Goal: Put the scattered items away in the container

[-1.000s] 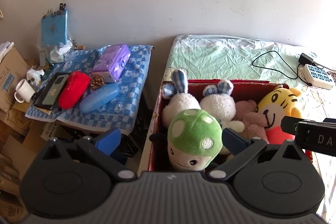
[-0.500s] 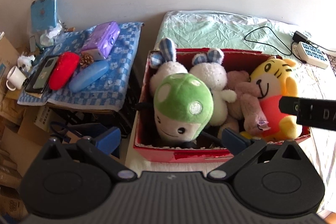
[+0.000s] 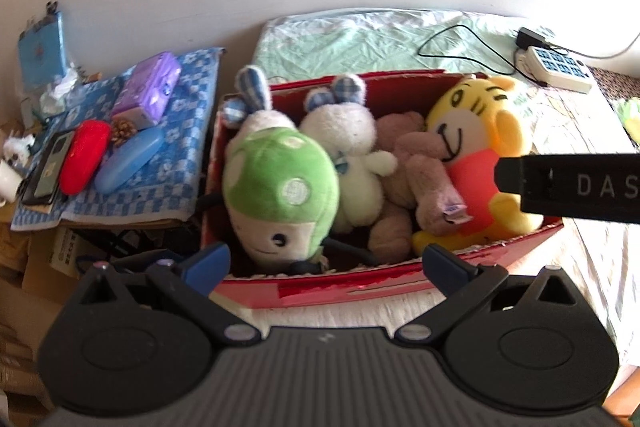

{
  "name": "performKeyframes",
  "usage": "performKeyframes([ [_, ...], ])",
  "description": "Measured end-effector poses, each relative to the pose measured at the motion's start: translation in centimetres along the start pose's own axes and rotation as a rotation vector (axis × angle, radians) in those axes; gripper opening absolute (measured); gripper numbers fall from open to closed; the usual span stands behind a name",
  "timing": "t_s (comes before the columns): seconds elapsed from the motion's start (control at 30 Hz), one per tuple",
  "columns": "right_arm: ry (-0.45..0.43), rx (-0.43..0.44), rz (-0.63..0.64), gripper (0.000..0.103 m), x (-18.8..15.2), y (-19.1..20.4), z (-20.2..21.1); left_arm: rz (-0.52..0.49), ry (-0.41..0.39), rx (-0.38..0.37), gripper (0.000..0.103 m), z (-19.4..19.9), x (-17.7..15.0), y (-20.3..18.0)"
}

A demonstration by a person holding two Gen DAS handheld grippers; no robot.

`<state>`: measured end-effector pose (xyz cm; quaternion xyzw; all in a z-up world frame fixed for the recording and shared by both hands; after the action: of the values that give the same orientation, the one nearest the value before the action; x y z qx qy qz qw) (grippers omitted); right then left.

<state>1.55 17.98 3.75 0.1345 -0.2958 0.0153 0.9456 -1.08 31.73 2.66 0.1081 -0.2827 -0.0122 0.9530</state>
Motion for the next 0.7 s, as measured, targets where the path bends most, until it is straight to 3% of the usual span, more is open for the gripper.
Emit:
performKeyframes([
  [0.7, 0.024, 0.027, 0.019, 0.089, 0.8, 1.7, -1.6, 0.012, 0.029, -0.011, 0.102, -1.3, 0.0, 0.9],
])
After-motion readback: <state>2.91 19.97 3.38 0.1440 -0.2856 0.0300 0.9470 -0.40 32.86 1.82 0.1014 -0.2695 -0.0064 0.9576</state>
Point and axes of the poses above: each gripper's, at about its wrist camera, not at the fingertips, and z roughly against the way its jaws point, y to its left, x to its top, the point moved 9 cm from there along -z, roughly the way its jaws point, and after that the axes turned 9 degrees about x, right-handed, at the moved point
